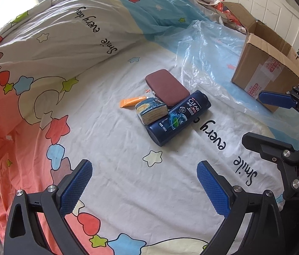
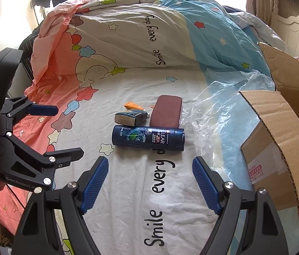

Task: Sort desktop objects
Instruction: 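Move both tools back toward the remaining items on the bed, then grasp the blue CLEAR shampoo bottle with the right tool, then lift the shampoo bottle with the right tool while the left tool grasps the blue tissue pack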

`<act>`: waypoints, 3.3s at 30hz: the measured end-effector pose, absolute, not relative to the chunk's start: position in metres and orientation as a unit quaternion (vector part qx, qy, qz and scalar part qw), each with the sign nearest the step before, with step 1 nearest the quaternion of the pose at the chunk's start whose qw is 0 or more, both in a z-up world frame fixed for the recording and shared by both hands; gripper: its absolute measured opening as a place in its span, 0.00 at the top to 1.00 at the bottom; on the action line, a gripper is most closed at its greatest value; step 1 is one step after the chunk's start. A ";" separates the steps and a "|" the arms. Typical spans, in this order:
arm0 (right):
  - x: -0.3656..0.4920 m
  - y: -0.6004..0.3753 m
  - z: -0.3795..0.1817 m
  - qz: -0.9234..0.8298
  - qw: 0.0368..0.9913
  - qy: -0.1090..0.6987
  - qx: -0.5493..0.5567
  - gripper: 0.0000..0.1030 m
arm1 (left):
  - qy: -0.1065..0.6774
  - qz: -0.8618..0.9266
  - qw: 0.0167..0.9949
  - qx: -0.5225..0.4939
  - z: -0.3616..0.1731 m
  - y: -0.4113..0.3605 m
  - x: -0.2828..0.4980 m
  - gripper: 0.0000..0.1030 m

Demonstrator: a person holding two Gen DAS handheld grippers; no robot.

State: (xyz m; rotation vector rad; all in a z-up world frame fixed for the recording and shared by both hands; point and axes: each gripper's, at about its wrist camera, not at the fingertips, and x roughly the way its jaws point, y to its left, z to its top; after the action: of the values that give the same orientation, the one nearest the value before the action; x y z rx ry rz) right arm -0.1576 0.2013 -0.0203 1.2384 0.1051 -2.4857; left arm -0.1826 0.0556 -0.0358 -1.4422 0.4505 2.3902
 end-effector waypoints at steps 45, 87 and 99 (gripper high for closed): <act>-0.219 0.159 -0.078 -0.803 0.346 0.222 0.432 0.24 | 0.114 0.852 0.112 -0.499 -0.086 0.019 -0.195 0.02; -0.207 0.169 -0.089 -0.770 0.365 0.230 0.470 0.64 | 0.125 0.835 0.135 -0.519 -0.107 0.040 -0.215 0.02; -0.183 0.211 -0.053 -0.801 0.354 0.174 0.451 0.64 | 0.148 0.839 0.163 -0.497 -0.108 0.067 -0.239 0.02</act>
State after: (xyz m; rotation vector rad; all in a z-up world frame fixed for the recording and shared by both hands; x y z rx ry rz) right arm -0.1829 0.2107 -0.0532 1.1672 0.4499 -2.0701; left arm -0.2388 0.0675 -0.1077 -1.4182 0.4217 2.3939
